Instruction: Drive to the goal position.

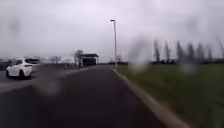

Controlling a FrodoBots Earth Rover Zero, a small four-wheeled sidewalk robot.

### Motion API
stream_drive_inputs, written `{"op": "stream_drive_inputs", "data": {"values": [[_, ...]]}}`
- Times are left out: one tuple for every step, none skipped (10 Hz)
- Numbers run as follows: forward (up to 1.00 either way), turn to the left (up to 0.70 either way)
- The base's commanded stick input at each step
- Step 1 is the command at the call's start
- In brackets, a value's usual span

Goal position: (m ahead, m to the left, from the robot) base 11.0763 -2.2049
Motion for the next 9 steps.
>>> {"op": "stream_drive_inputs", "data": {"values": [[0.85, 0.00], [0.85, 0.00], [0.85, 0.00], [0.85, 0.00], [0.85, 0.00], [0.85, 0.00], [0.85, 0.00], [0.85, 0.00], [0.85, 0.00]]}}
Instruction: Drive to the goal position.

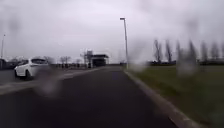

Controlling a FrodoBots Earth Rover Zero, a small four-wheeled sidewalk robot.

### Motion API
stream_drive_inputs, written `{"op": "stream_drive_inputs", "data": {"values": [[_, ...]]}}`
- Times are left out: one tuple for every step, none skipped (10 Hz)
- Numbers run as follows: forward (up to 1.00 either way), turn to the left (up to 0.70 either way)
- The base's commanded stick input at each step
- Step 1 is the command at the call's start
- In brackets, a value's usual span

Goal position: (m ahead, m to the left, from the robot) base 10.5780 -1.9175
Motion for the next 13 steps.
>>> {"op": "stream_drive_inputs", "data": {"values": [[0.85, 0.00], [0.85, 0.00], [0.85, 0.00], [0.85, 0.00], [0.85, 0.25], [0.85, 0.34], [0.85, 0.34], [0.85, 0.34], [0.85, 0.20], [0.85, 0.05], [0.85, 0.00], [0.85, 0.00], [0.85, 0.00]]}}
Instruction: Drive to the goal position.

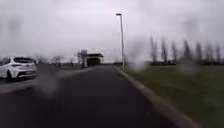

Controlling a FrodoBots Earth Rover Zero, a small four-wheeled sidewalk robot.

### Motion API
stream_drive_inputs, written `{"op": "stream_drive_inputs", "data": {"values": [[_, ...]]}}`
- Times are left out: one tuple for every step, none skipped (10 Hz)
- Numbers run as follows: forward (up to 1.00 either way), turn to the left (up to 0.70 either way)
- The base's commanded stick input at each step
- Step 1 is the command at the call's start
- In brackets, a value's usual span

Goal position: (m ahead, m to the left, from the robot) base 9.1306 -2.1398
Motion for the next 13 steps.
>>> {"op": "stream_drive_inputs", "data": {"values": [[0.85, 0.00], [0.85, 0.00], [0.85, 0.00], [0.85, 0.00], [0.85, 0.00], [0.85, 0.00], [0.85, 0.00], [0.85, 0.00], [0.85, 0.00], [0.85, 0.00], [0.85, 0.00], [0.85, 0.00], [0.85, 0.00]]}}
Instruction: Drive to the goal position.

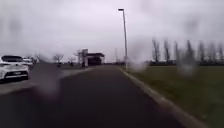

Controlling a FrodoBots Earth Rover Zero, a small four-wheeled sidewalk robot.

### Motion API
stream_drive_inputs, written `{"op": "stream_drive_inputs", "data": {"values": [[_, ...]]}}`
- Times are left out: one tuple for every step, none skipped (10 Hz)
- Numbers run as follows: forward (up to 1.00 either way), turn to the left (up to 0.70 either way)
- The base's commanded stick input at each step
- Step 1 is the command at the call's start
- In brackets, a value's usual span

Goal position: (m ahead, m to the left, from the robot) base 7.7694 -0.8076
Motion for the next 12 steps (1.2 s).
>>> {"op": "stream_drive_inputs", "data": {"values": [[0.85, 0.00], [0.85, 0.00], [0.85, 0.00], [0.85, 0.00], [0.85, 0.00], [0.85, 0.00], [0.85, 0.00], [0.85, 0.00], [0.85, 0.00], [0.85, 0.00], [0.85, 0.00], [0.85, 0.00]]}}
